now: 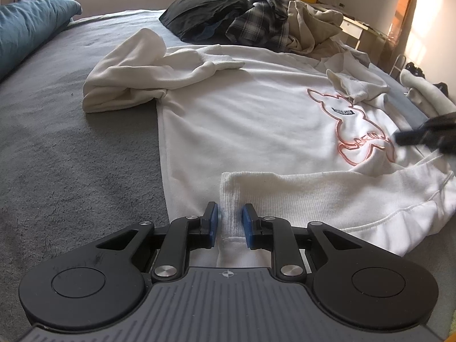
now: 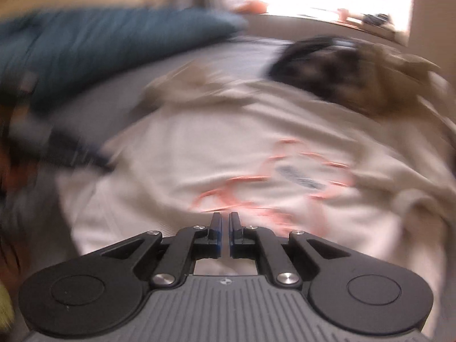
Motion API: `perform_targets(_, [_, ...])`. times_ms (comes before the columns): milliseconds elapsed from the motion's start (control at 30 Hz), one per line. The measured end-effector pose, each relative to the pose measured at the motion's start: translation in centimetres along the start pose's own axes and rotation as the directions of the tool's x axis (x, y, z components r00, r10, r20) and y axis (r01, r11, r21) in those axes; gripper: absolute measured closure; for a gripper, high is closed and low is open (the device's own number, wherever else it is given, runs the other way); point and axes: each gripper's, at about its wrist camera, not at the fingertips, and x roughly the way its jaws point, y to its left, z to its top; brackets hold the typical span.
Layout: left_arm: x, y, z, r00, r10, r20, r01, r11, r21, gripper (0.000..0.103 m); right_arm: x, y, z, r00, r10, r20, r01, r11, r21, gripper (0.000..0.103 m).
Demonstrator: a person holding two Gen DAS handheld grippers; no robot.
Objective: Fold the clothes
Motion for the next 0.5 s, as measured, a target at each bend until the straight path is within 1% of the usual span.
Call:
perform_targets(67, [0.1, 0.1, 0.1, 1.0, -0.002, -0.002, 0.002, 1.0, 0.0, 0.083, -2.1, -2.5, -0.4, 0.999, -0.051, 0.008, 0.051, 0.996, 0.07, 0.098])
perform_targets(100, [0.1, 0.1, 0.1, 1.0, -0.003, -0.004, 0.003, 1.0, -0.001, 0.083, -3.0, -3.5, -0.7, 0.998, -0.068, 0.0, 0.067, 0.994, 0.086, 0.098])
perform_targets(167, [0.1, 0.1, 0.1, 1.0, -0.004, -0.007, 0.004, 1.0, -0.004, 0.083, -4.1, -4.4, -1.5, 0.996, -0.08, -0.033, 0.083, 0.993, 0.083, 0.098])
perform_targets(267, [0.1, 0.1, 0.2, 1.0, -0.002, -0.011, 0.002, 1.0, -0.01, 0.082, -5.6, -4.4, -3.0, 0.992, -0.103, -0.069, 0.107, 0.993, 0.058, 0.098])
perform_targets(367, [0.1, 0.1, 0.2, 1.0, 0.002, -0.011, -0.002, 1.0, -0.011, 0.082, -7.2, -5.0, -4.3, 0.989, -0.125, -0.074, 0.132, 0.986, 0.102, 0.098])
perform_targets(467, [0.2, 0.0, 0.3, 1.0, 0.005, -0.018, -0.005, 1.0, -0.007, 0.082, -7.5, -4.7, -5.3, 0.986, -0.143, -0.091, 0.149, 0.987, 0.067, 0.098])
perform_targets(500, [0.2, -0.1, 0.3, 1.0, 0.006, -0.02, -0.006, 1.0, -0.006, 0.082, -7.4, -4.4, -5.4, 0.986, -0.139, -0.095, 0.143, 0.989, 0.04, 0.098])
